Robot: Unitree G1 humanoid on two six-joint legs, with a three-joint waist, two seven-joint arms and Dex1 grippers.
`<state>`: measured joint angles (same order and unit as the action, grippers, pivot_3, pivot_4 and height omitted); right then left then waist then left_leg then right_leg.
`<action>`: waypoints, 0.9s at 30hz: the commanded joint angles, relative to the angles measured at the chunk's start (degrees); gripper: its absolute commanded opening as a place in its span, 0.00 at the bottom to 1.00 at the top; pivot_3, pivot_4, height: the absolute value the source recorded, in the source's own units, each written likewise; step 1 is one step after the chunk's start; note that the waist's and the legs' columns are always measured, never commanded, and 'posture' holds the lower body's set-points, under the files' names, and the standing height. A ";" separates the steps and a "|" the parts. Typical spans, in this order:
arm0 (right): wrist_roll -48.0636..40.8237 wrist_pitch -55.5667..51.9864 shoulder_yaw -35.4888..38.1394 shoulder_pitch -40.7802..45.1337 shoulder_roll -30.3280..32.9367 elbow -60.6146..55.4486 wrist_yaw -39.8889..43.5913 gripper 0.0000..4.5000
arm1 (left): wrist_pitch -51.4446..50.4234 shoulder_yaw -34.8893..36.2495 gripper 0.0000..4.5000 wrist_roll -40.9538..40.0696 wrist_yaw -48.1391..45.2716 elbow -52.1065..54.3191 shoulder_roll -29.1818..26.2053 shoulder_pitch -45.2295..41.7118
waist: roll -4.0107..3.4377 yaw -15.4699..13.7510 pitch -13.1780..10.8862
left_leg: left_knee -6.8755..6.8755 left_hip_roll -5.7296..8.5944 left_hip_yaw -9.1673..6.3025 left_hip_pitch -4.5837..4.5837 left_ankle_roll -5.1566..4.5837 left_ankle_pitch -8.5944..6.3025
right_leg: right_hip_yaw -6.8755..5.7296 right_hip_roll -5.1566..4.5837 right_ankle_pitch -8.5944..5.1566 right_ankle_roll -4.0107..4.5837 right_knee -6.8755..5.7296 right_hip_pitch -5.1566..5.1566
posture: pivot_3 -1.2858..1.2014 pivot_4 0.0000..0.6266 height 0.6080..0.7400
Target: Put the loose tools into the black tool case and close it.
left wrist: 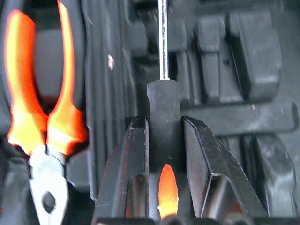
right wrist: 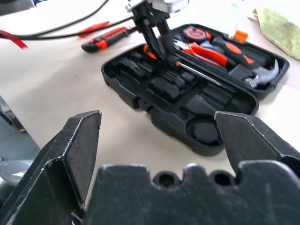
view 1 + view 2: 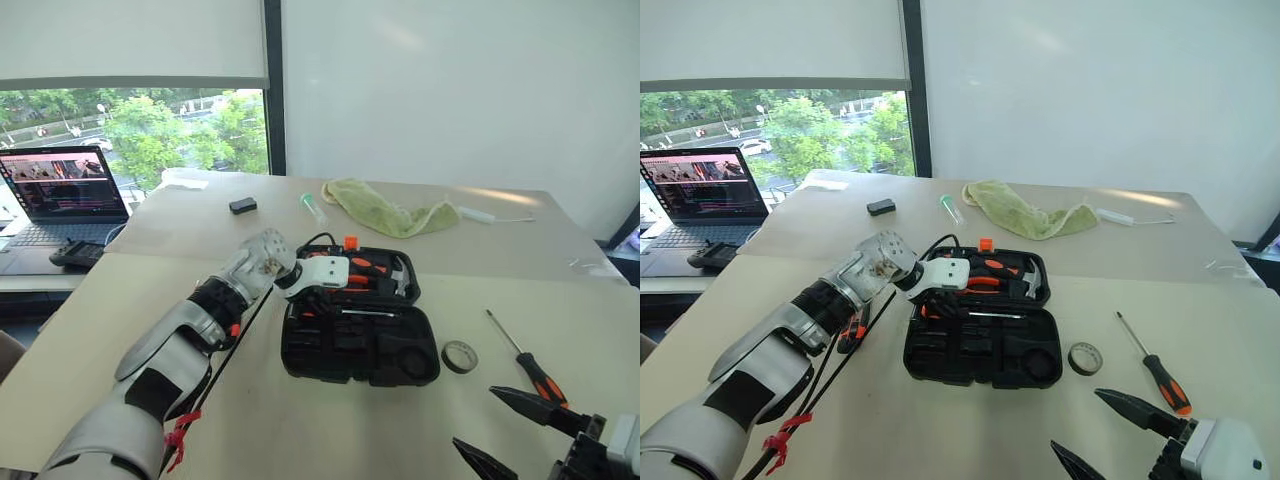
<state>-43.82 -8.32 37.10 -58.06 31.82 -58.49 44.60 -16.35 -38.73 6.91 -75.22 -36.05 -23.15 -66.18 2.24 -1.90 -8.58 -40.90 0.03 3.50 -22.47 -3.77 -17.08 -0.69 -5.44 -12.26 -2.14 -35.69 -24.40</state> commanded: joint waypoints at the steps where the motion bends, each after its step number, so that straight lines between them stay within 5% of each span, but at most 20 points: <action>1: 0.65 4.06 -1.16 -1.02 0.45 -1.51 -1.37 1.00 | 0.06 1.09 0.13 2.54 0.53 -1.53 1.85 -1.70 | 0.00 -0.17 0.00 | -0.03 0.00 0.00 0.00 -0.02 -0.01 | 0.00 -0.01 0.00 -0.01 0.00 0.01 | 0.52 0.24 1.00; 15: 1.44 9.46 -3.54 -4.92 3.13 -1.51 -4.76 1.00 | -0.93 3.87 0.13 5.75 0.77 -6.39 5.89 -2.65 | 0.00 -0.47 0.00 | -0.12 0.03 -0.02 0.02 -0.06 -0.04 | -0.03 -0.07 0.04 -0.09 -0.01 0.10 | 0.52 0.24 1.00; 17: 1.47 9.71 -3.75 -5.08 3.47 -1.51 -4.98 1.00 | -0.77 4.50 0.36 5.98 1.12 -6.66 6.13 -2.72 | 0.00 -0.49 0.00 | -0.16 0.03 -0.02 0.03 -0.07 -0.04 | -0.03 -0.08 0.05 -0.10 -0.01 0.11 | 0.52 0.24 1.00; 23: 1.67 10.94 -4.18 -6.23 4.02 -1.51 -5.19 1.00 | -4.41 10.12 0.82 0.90 -3.09 3.67 2.85 -0.91 | -0.01 -0.31 -0.01 | -0.20 0.01 -0.02 -0.11 -0.07 -0.04 | -0.02 -0.07 0.07 -0.10 -0.02 0.00 | 0.52 0.24 1.00; 27: 1.46 11.06 -3.92 -6.37 4.49 -1.51 -5.54 1.00 | -13.59 16.05 0.82 -5.10 -5.08 14.75 -0.30 1.63 | -0.05 -0.08 0.01 | -0.18 -0.02 -0.04 -0.24 -0.07 -0.04 | 0.00 -0.07 0.05 -0.08 -0.05 -0.18 | 0.52 0.24 1.00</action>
<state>-41.77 0.27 32.41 -64.21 35.75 -58.02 38.77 -24.93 -26.22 5.27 -79.80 -27.08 -22.80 -65.07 2.20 -1.98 -8.57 -41.08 0.02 3.46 -22.70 -3.84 -17.12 -0.68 -5.51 -12.21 -2.22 -35.76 -24.57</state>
